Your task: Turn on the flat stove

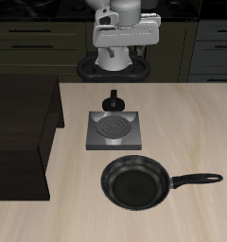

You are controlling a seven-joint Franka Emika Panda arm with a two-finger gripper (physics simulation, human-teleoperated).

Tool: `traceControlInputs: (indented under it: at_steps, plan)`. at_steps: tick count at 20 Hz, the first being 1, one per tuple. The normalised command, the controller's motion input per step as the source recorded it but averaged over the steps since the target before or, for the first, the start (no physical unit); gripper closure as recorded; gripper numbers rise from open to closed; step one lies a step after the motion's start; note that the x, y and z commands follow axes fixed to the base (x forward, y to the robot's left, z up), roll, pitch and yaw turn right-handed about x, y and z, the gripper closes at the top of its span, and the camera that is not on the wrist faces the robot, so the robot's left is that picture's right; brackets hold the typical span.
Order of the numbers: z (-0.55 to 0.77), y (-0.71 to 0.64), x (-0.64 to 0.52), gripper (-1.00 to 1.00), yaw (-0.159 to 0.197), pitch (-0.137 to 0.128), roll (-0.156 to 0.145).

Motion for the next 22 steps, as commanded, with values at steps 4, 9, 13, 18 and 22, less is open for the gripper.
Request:
traceControlInputs:
  at_steps: [4,9,13,18,22]
  plan:
    - [0.04,0.09,0.01,-1.0,0.019,-0.022,-0.021]
    - [-0.04,0.04,0.01,-1.0,-0.018,-0.003,-0.037]
    - [-0.08,0.05,-0.04,-1.0,0.003,0.001,0.0]
    - [-0.13,0.02,-0.19,-1.0,-0.013,-0.01,-0.029]
    - [-0.04,-0.04,-0.28,-1.0,0.015,-0.041,-0.028]
